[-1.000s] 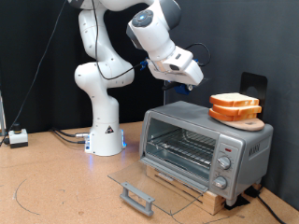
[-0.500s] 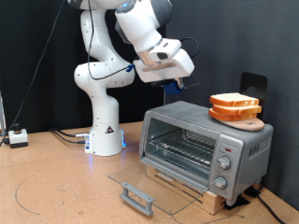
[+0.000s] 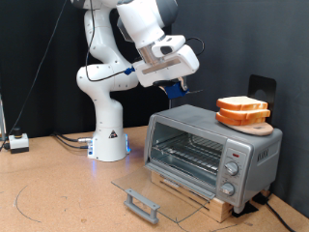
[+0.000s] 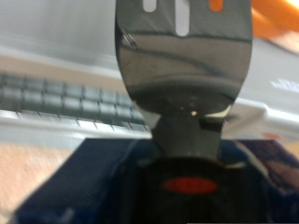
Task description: Make a piece of toast with the oven
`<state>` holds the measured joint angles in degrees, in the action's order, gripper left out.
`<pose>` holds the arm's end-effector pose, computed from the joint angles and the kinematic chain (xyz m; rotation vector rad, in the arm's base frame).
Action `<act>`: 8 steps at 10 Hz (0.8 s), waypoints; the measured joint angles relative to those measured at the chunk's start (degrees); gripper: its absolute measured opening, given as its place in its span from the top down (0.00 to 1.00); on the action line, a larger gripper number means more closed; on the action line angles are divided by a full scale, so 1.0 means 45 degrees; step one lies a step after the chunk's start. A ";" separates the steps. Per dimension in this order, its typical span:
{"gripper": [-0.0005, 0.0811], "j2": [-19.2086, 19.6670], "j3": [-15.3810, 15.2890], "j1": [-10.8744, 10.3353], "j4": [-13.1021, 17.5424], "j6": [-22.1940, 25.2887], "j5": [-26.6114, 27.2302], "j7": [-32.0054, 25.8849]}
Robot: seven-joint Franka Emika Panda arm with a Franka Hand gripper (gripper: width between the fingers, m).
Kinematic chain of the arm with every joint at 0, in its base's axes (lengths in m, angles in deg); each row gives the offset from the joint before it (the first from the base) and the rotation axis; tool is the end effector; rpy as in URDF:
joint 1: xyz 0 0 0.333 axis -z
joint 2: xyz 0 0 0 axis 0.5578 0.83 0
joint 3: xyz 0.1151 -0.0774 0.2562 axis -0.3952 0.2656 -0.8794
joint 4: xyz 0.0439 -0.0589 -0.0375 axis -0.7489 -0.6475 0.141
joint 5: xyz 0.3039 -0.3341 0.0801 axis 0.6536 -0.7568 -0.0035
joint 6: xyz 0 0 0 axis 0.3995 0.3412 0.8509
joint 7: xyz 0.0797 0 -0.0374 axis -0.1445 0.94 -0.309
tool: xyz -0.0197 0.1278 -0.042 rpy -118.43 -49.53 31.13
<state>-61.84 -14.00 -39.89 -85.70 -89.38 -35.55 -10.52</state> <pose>0.4647 0.0550 0.3952 -2.2083 -1.7639 -0.6759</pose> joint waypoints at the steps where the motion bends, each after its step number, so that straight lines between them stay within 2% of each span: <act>1: 0.49 0.0003 -0.0002 0.0102 0.0049 -0.0119 -0.0490 -0.0062; 3: 0.49 0.0008 0.0042 0.0648 0.0278 0.0831 -0.1693 0.0227; 5: 0.49 -0.0049 0.0330 0.1254 0.0376 0.1618 -0.1807 0.0892; 7: 0.49 -0.0127 0.0405 0.1388 0.0351 0.1803 -0.1797 0.1199; 8: 0.49 -0.0125 0.0309 0.1434 0.0311 0.1873 -0.1826 0.1816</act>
<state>-62.40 -12.60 -33.44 -84.30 -80.95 -43.76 -2.34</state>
